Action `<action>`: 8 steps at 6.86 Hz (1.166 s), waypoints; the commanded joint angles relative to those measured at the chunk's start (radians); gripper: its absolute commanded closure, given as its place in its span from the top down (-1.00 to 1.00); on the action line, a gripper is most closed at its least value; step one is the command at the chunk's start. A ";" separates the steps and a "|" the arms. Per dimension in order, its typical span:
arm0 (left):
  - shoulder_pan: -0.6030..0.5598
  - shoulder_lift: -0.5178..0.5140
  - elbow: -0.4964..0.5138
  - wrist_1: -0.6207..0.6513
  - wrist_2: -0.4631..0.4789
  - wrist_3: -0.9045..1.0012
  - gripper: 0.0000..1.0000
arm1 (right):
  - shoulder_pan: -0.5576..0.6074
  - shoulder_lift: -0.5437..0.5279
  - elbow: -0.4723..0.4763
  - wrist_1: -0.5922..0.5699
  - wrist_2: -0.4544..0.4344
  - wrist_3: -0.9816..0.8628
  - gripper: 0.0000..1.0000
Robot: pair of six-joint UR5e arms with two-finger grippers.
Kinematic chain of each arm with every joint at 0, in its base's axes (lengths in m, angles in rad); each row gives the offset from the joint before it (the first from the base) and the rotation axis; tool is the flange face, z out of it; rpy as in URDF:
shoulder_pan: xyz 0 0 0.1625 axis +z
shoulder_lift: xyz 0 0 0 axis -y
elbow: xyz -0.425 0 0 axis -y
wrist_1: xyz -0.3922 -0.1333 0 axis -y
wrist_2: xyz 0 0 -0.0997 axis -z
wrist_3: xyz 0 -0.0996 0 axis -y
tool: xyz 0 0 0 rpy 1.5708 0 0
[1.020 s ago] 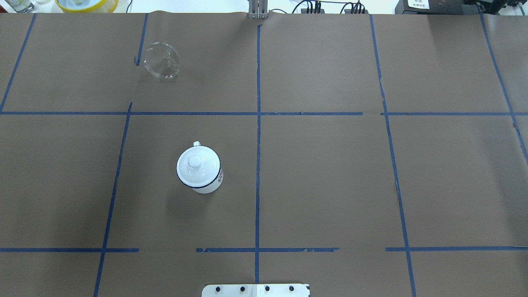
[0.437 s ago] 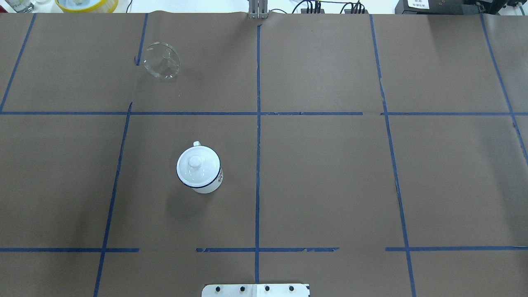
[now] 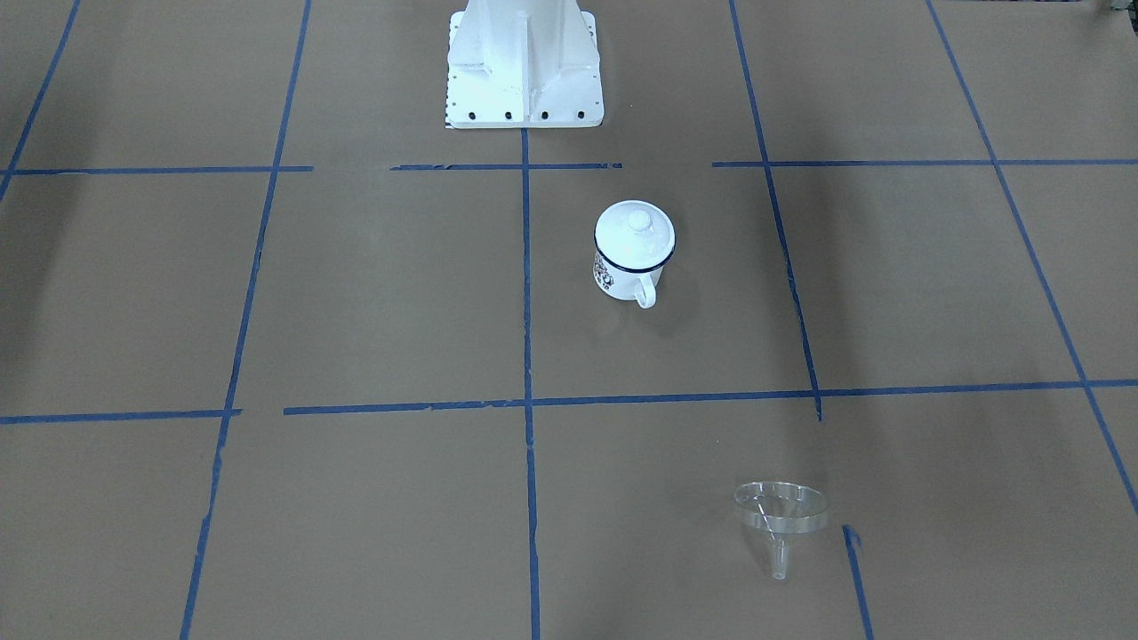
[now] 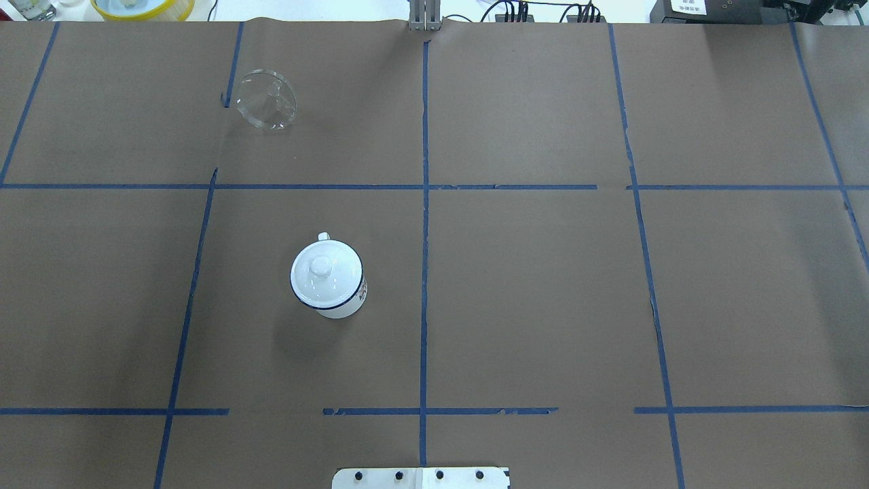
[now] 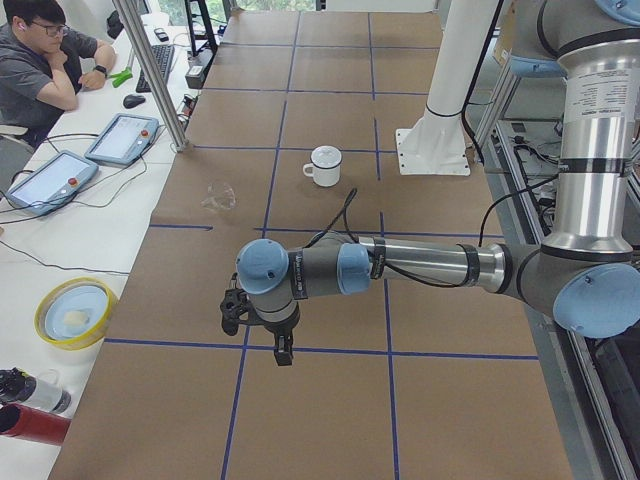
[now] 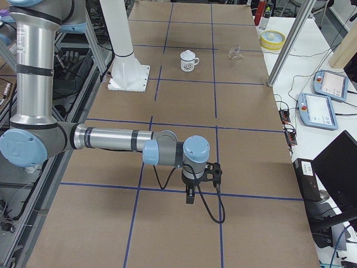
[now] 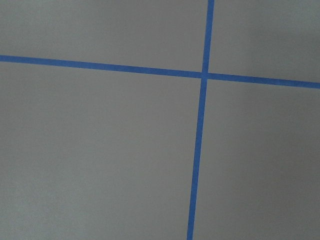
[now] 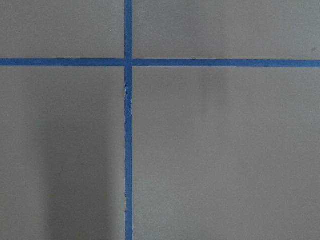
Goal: Remove funnel from cup
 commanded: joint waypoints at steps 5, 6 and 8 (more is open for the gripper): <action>0.000 -0.001 -0.014 -0.010 -0.004 0.001 1.00 | 0.000 0.000 -0.002 0.000 0.000 0.000 1.00; 0.000 -0.001 -0.015 -0.010 -0.004 0.001 1.00 | 0.000 0.000 0.000 0.000 0.000 0.000 1.00; 0.000 -0.002 -0.015 -0.010 -0.004 0.001 1.00 | 0.000 0.000 0.000 0.000 0.000 0.000 1.00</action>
